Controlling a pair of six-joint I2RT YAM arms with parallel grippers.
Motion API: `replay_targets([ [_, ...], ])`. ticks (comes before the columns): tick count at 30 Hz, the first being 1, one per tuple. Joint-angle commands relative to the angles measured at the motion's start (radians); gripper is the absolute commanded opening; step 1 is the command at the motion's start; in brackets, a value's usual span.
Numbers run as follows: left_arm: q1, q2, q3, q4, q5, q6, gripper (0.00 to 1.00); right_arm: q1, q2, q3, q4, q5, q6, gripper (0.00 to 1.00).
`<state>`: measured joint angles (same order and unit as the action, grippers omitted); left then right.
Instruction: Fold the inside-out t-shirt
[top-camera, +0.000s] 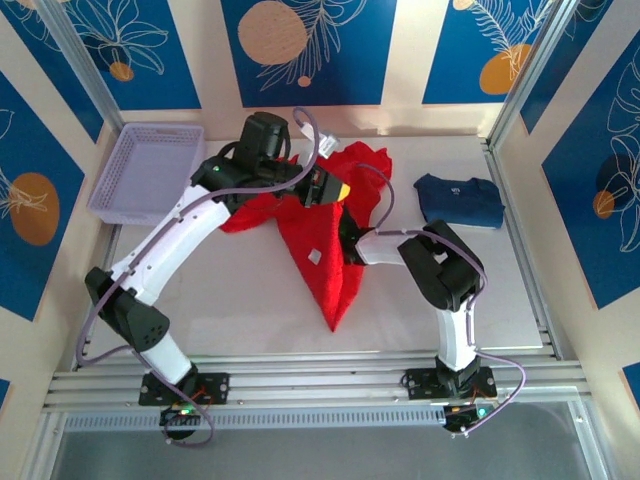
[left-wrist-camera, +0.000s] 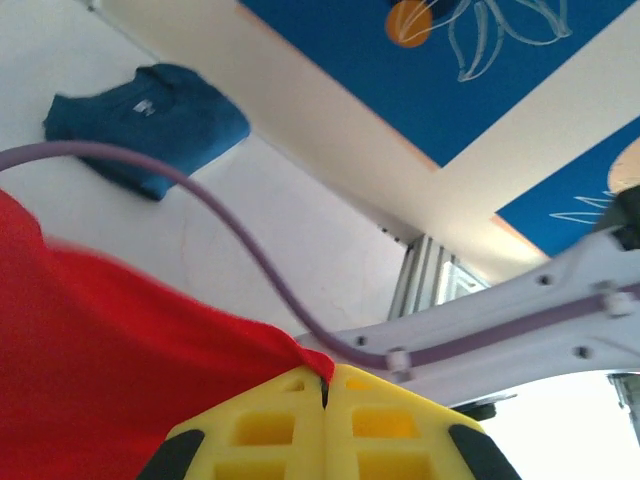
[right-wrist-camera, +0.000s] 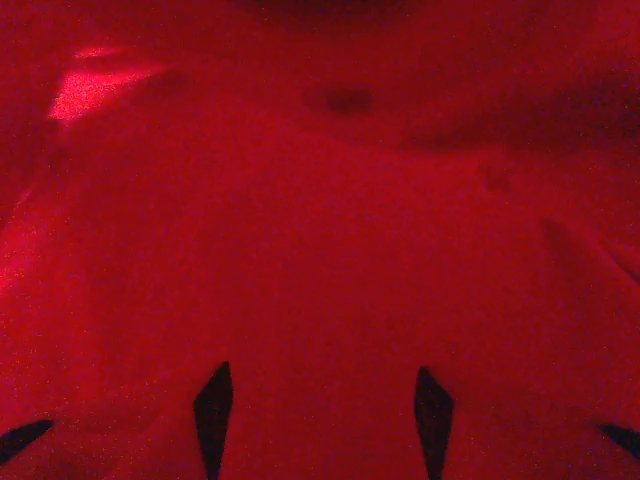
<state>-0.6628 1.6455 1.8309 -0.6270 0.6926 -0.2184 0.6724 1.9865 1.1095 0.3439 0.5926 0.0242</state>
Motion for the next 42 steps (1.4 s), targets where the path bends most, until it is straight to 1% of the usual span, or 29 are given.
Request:
replay_targets([
  [1,-0.022,-0.022,0.085,0.001,0.088,0.015,0.00,0.010,0.056,0.080,-0.178,0.038,0.026,0.57],
  [2,-0.023,-0.015,0.102,-0.004,0.091,0.014,0.00,0.013,0.065,0.099,-0.197,0.041,0.027,0.59],
  [3,-0.024,-0.005,0.119,-0.007,0.093,0.014,0.00,0.015,0.075,0.120,-0.220,0.041,0.031,0.62],
  [6,-0.029,0.023,0.160,-0.024,0.098,0.017,0.00,0.019,0.101,0.178,-0.283,0.038,0.045,0.65],
  [11,-0.033,0.053,0.209,-0.036,0.107,0.014,0.00,0.023,0.156,0.290,-0.403,0.030,0.057,0.75],
  [15,-0.037,0.069,0.261,-0.043,0.120,0.008,0.00,0.024,0.224,0.407,-0.533,0.021,0.078,0.83],
  [18,-0.041,0.082,0.309,-0.048,0.132,0.005,0.00,0.024,0.280,0.509,-0.634,0.022,0.094,0.86],
  [26,-0.046,0.101,0.418,-0.056,0.191,-0.011,0.00,0.009,0.395,0.722,-0.836,0.012,0.140,0.89],
  [28,-0.046,0.086,0.419,-0.068,0.170,0.004,0.00,0.000,0.413,0.746,-0.866,-0.003,0.145,0.88],
  [30,-0.046,0.069,0.405,-0.098,0.121,0.034,0.00,-0.009,0.416,0.743,-0.877,-0.024,0.148,0.87],
  [32,-0.042,0.041,0.358,-0.095,0.057,0.043,0.00,-0.018,0.417,0.734,-0.888,-0.055,0.148,0.82],
  [33,-0.038,0.020,0.322,-0.081,0.024,0.041,0.00,-0.023,0.419,0.730,-0.894,-0.073,0.150,0.77],
  [35,-0.024,-0.017,0.253,-0.048,-0.038,0.025,0.00,-0.037,0.413,0.712,-0.895,-0.116,0.149,0.58],
  [37,0.001,-0.064,0.180,-0.020,-0.135,0.013,0.00,-0.048,0.396,0.688,-0.889,-0.166,0.143,0.39],
  [39,0.031,-0.106,0.110,-0.004,-0.247,-0.001,0.00,-0.056,0.361,0.652,-0.871,-0.202,0.129,0.22],
  [40,0.052,-0.130,0.072,0.004,-0.307,-0.011,0.00,-0.060,0.332,0.624,-0.853,-0.218,0.121,0.14],
  [42,0.100,-0.172,-0.009,0.020,-0.427,-0.036,0.00,-0.068,0.259,0.559,-0.812,-0.259,0.100,0.05],
])
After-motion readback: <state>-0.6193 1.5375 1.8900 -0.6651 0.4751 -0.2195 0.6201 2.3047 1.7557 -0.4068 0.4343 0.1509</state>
